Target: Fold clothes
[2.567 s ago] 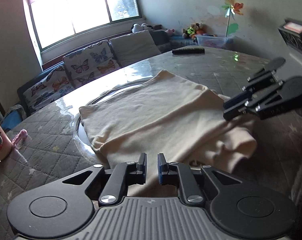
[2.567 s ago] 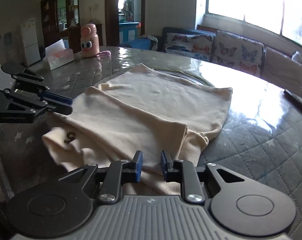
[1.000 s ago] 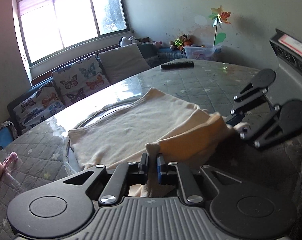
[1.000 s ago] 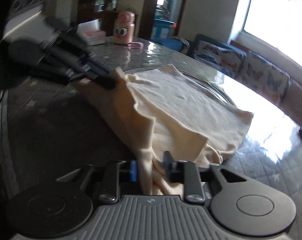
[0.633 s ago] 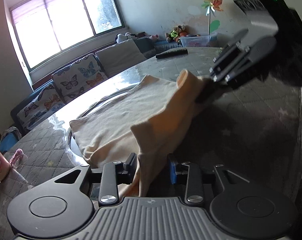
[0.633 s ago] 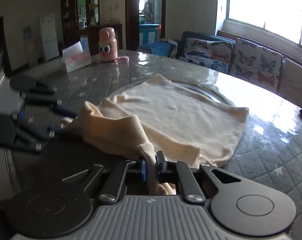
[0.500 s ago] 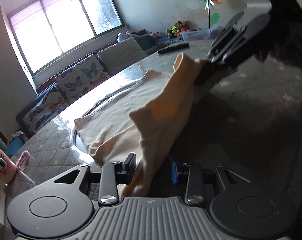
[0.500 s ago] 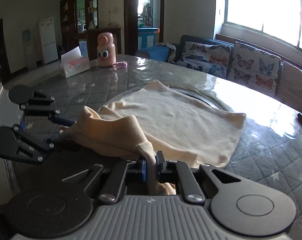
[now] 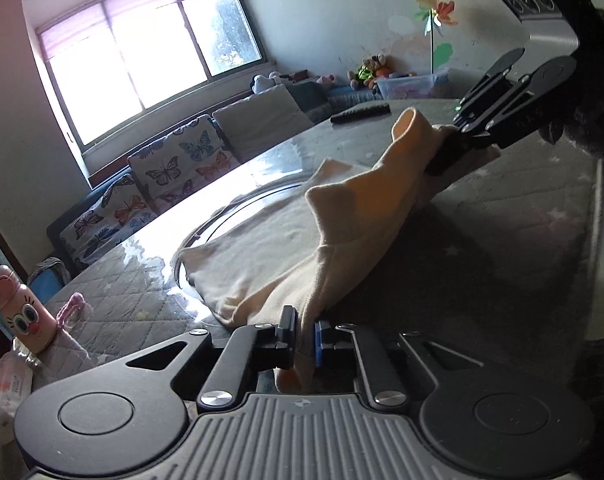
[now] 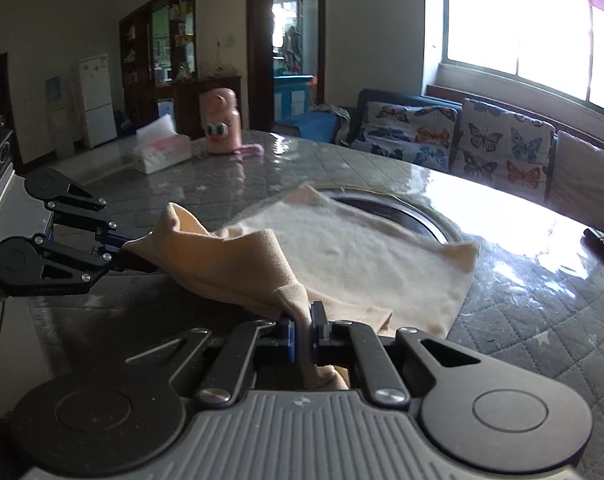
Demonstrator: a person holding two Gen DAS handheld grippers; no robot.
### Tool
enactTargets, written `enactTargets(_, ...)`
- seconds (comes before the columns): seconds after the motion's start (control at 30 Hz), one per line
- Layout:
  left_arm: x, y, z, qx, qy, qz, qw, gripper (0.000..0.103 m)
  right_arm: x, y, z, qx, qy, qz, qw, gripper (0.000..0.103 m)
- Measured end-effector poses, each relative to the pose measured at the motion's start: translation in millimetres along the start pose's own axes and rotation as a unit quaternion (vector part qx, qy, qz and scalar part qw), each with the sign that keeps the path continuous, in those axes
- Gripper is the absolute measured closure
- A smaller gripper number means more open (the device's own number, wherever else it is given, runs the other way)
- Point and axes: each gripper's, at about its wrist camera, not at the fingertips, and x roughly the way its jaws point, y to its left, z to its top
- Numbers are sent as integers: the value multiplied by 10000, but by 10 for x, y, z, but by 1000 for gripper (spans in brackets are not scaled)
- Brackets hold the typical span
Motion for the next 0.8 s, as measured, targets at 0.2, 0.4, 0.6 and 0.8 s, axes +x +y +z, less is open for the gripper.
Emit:
enactTargets(0.2,-614,-137,-31,-45,-17,-166,9999,93,-511,277,-84,38,-37,400,9992,97)
enactTargets(0.4,-720,-145,-29,-172,104,-223,9995,93,-725,490,-122,-106,59,588,9982,97)
enactTargets(0.6,-412,91,128,-347,-9,-110,9993,93,-541,324,54,6,61,442,9990,97)
enactTargets(0.8,215,440,374,-461,99,-63,9989,93,-175,-64,303,273,136,254,9992,98)
